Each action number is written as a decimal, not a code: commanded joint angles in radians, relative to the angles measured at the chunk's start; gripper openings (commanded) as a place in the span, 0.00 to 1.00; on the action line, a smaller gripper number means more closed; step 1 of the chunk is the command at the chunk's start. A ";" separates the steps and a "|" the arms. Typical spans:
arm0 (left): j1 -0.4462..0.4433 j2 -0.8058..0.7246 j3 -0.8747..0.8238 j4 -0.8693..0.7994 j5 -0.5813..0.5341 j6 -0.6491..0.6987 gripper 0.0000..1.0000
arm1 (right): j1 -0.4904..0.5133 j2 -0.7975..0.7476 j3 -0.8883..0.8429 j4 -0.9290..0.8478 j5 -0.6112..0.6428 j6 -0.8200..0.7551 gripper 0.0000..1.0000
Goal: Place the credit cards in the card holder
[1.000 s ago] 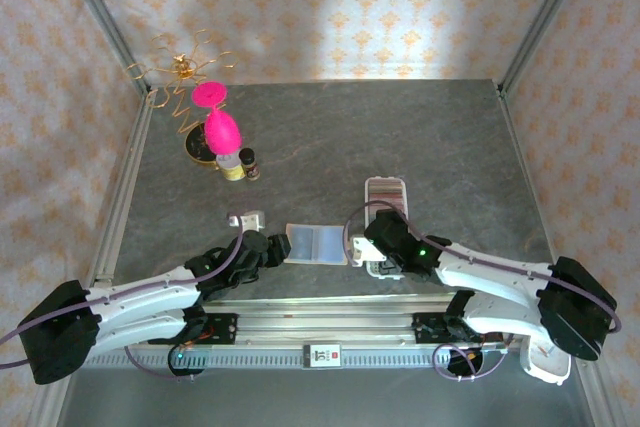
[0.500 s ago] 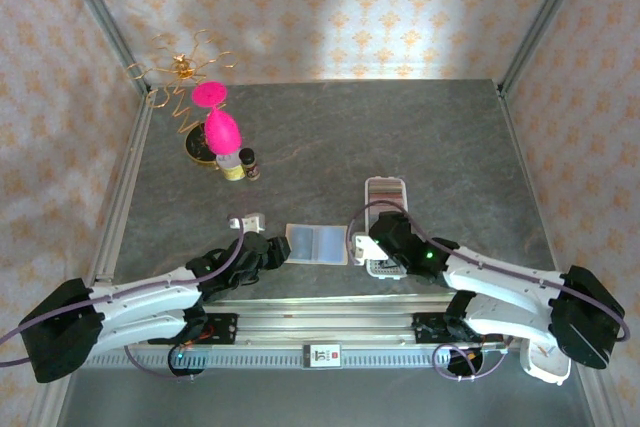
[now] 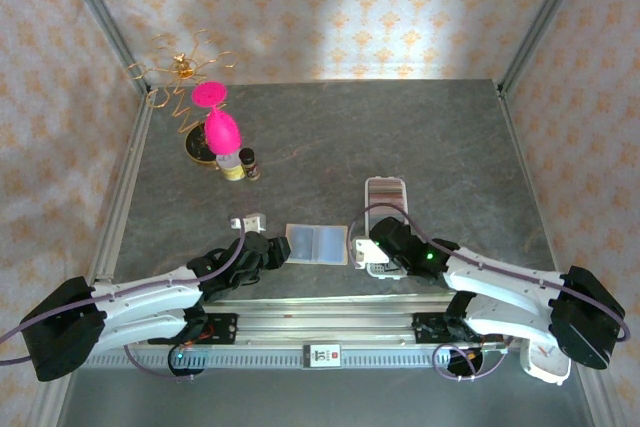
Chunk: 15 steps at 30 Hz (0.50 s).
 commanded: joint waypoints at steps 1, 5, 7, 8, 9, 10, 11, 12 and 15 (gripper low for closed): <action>0.003 -0.015 -0.010 0.006 0.002 -0.016 0.43 | -0.003 -0.017 -0.013 0.000 0.011 0.006 0.43; 0.003 -0.020 -0.009 -0.001 -0.001 -0.016 0.43 | -0.003 -0.017 -0.010 -0.002 0.016 0.008 0.35; 0.003 -0.020 -0.011 0.003 -0.002 -0.016 0.43 | -0.003 -0.019 -0.013 -0.003 0.021 0.008 0.32; 0.003 -0.020 -0.011 0.004 -0.002 -0.018 0.43 | -0.003 -0.021 -0.013 -0.006 0.022 0.007 0.31; 0.003 -0.019 -0.013 0.006 -0.001 -0.018 0.43 | -0.003 -0.021 -0.013 -0.007 0.023 0.007 0.31; 0.003 -0.019 -0.013 0.006 0.000 -0.018 0.43 | -0.003 -0.021 -0.013 -0.007 0.025 0.008 0.31; 0.003 -0.017 -0.011 0.008 0.001 -0.017 0.43 | -0.003 -0.023 -0.013 -0.008 0.028 0.008 0.30; 0.003 -0.016 -0.010 0.006 0.002 -0.016 0.43 | -0.003 -0.025 -0.013 -0.008 0.032 0.007 0.30; 0.003 -0.014 -0.009 0.006 0.002 -0.017 0.42 | -0.003 -0.028 -0.012 -0.006 0.040 0.004 0.30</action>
